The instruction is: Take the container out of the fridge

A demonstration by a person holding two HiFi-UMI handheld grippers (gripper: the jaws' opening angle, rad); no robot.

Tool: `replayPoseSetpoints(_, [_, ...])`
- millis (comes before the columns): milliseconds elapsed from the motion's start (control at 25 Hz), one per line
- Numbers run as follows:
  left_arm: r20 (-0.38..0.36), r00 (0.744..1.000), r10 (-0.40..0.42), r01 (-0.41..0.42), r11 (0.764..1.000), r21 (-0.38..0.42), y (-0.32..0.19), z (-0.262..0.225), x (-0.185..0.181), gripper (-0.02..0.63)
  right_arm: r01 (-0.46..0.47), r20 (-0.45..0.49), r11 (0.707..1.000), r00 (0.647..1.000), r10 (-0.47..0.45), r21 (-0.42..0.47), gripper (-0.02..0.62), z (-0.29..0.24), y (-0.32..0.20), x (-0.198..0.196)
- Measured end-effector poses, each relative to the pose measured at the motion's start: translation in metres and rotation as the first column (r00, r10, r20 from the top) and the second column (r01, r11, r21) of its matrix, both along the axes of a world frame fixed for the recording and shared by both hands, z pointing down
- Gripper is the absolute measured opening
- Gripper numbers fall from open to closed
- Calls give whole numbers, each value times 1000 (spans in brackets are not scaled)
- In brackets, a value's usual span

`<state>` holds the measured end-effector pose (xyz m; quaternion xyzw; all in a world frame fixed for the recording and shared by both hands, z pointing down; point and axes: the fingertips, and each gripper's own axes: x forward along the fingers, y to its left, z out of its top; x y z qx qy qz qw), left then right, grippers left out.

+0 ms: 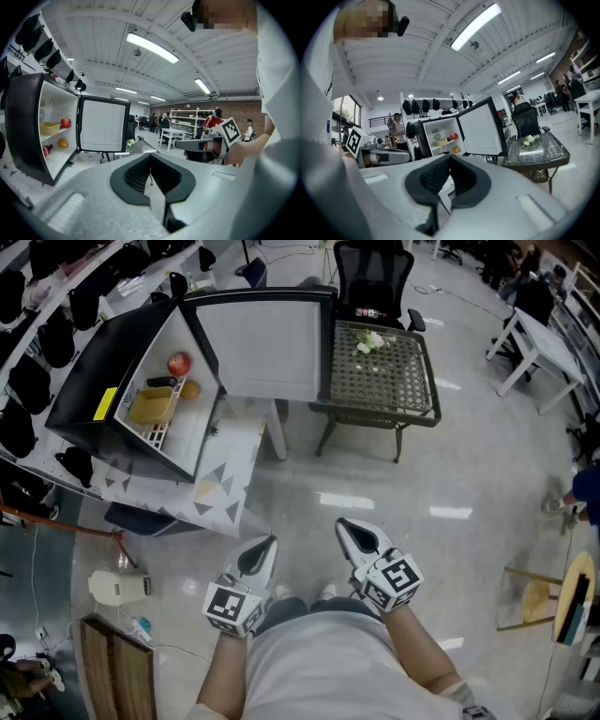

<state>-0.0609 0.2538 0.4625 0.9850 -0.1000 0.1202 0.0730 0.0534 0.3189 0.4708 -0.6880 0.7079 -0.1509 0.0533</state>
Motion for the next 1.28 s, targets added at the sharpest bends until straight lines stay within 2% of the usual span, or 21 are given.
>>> replayPoseSetpoints(360, [-41,999,-3,4,1000,19,-38,-15,-33,9,4,-56,1000,998,-4,-5,3,-13,-32,-32])
replayPoseSetpoints(560, [-73,997,-26,28,999,34,-71,-21,-62,8,-28,-36,1000,999,28,3,3,-18,-57,-43])
replayPoseSetpoints(920, [-80,996,-38,39,999,9,-122,0,-107,8,-57,-76,998,996,54,-32,3,-8,-102,-78])
replayPoseSetpoints(1040, [-79,996,-42,42,999,-4,-138,4,-110,8,-62,-92,997,994,58,-50,3,-3,-111,-80])
replayPoseSetpoints(1280, [-67,997,-33,33,999,-4,-158,10,-92,8,-86,-47,995,995,84,-43,3,3,-135,-55])
